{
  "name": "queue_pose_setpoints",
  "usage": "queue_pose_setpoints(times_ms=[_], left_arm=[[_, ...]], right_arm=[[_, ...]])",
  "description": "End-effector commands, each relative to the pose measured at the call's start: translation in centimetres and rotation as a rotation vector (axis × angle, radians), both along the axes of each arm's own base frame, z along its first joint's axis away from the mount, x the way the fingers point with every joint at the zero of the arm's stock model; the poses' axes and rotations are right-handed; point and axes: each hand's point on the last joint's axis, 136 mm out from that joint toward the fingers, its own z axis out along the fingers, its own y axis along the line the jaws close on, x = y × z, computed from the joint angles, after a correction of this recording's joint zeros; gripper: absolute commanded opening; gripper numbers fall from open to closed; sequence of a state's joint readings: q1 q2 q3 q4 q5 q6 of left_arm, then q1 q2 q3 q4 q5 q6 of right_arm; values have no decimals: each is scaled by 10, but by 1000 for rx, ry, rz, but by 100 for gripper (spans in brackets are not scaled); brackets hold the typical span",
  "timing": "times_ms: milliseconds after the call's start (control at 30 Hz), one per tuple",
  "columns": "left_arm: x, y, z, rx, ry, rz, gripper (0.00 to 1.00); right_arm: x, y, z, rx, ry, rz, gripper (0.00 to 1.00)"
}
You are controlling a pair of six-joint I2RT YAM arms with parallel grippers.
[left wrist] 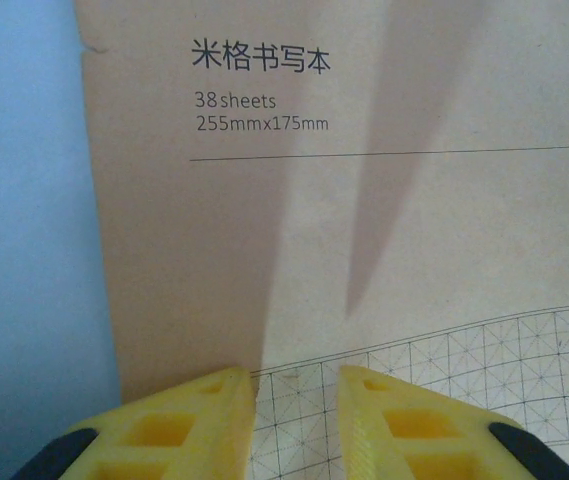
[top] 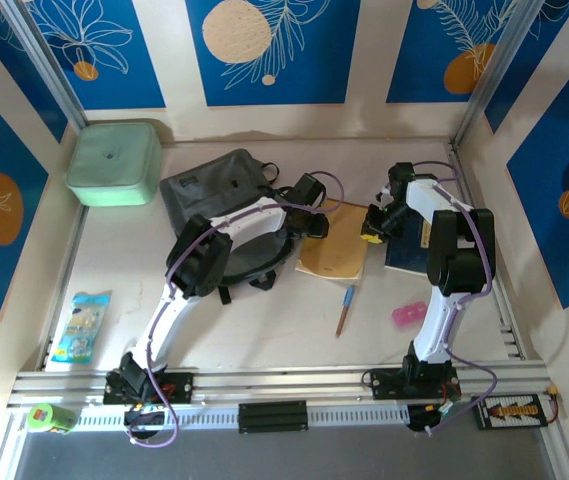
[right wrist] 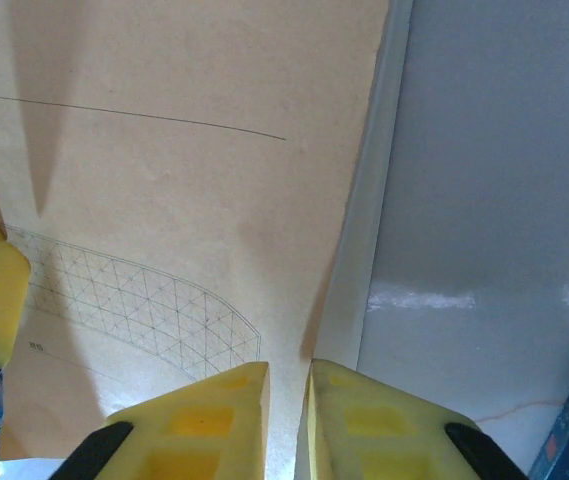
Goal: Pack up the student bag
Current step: Pick up the book from the center of the table.
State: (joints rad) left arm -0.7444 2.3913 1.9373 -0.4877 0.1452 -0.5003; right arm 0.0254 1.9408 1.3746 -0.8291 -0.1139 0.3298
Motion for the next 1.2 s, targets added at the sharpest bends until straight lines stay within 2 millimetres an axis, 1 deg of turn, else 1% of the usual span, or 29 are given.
queue_pose_setpoints(times_ms=[0, 233, 333, 433, 533, 700, 833, 900, 967, 1067, 1167], left_arm=[[-27, 22, -59, 120, 137, 2, 30], [-28, 22, -61, 123, 143, 0, 30], [-28, 23, -61, 123, 144, 1, 30], [-28, 23, -61, 121, 144, 1, 30], [-28, 23, -61, 121, 145, 3, 30], [-28, 22, -61, 120, 145, 4, 30], [-26, 23, -55, 114, 138, 4, 30], [-22, 23, -45, 96, 128, 6, 32], [-15, 22, -26, 64, 108, 2, 36], [-1, 23, 18, -8, 63, -2, 44], [12, 27, 69, -109, 12, -5, 54]], right_arm=[[2, 16, 16, 53, -24, 29, 17], [0, 15, 7, 76, 5, -17, 17], [0, 16, 6, 122, 19, -60, 16], [2, 28, 15, 254, 9, -79, 16], [5, 31, 20, 297, -7, -102, 16], [3, 27, 15, 278, 7, -125, 16], [1, 17, 14, 210, 2, -129, 12], [0, 14, 17, 184, -13, -123, 9], [0, 11, 22, 163, -29, -114, 6], [0, 10, 33, 134, -70, -86, 3], [0, 15, 48, 107, -127, -38, 1]])
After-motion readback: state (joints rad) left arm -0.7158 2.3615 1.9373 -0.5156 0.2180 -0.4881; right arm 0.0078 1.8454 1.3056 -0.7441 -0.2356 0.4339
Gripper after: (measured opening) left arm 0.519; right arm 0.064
